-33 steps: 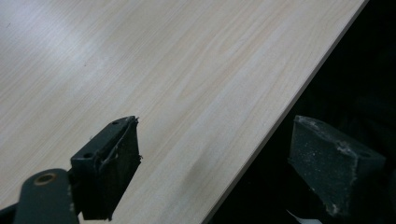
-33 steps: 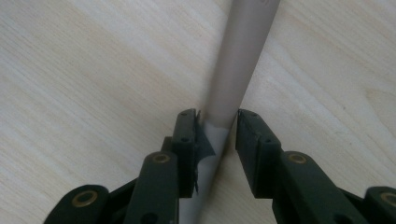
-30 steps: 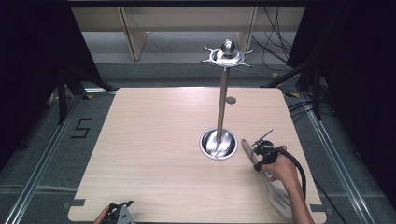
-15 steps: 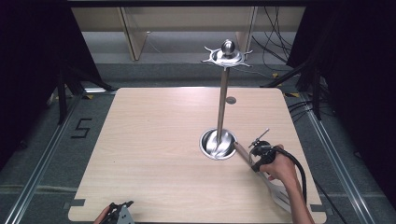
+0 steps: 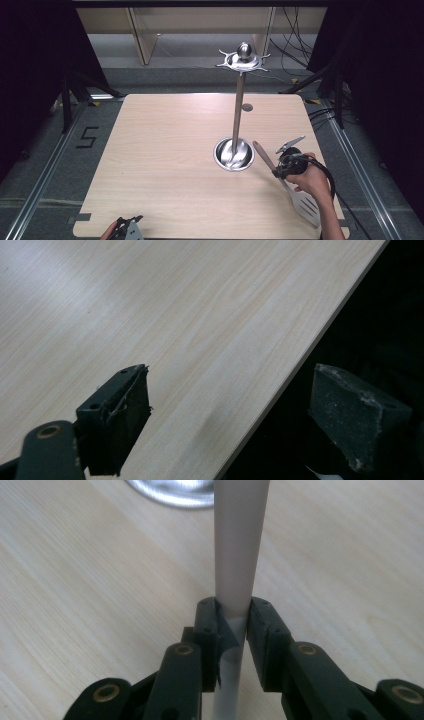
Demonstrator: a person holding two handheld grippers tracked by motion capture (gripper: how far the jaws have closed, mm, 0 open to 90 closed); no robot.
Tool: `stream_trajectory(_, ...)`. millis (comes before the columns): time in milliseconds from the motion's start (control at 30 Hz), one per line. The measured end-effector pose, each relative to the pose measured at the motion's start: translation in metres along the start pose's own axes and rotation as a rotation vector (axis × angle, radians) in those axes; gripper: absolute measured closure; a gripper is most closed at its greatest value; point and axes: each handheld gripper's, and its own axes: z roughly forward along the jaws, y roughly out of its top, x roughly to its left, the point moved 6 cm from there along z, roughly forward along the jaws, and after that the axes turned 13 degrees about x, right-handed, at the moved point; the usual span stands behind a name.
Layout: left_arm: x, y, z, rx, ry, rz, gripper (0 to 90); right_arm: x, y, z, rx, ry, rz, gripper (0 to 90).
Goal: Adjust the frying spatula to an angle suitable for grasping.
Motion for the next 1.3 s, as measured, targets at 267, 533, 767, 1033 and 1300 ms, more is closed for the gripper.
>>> stream_trajectory(267, 0.001, 0.000, 0.000, -0.002, 0.009, -0.007, 15.6, 0.004, -0.001, -0.032, -0.134, -0.042, -0.033, 76.2)
stream_trajectory(533, 0.001, -0.001, 0.000, -0.002, 0.004, -0.006, 15.6, 0.010, 0.003, -0.065, -0.312, -0.088, -0.050, 76.3)
stream_trajectory(767, 0.003, 0.000, 0.001, -0.018, 0.013, -0.034, 15.7, 0.012, 0.005, -0.073, -0.379, -0.051, -0.059, 76.3)
stream_trajectory(1033, 0.002, -0.001, 0.000, 0.000, 0.008, -0.010, 15.7, 0.014, 0.008, -0.089, -0.504, -0.011, -0.075, 76.3)
stream_trajectory(1300, 0.002, -0.001, 0.000, 0.002, 0.008, -0.014, 15.7, 0.017, 0.014, -0.104, -0.608, 0.017, -0.083, 76.3)
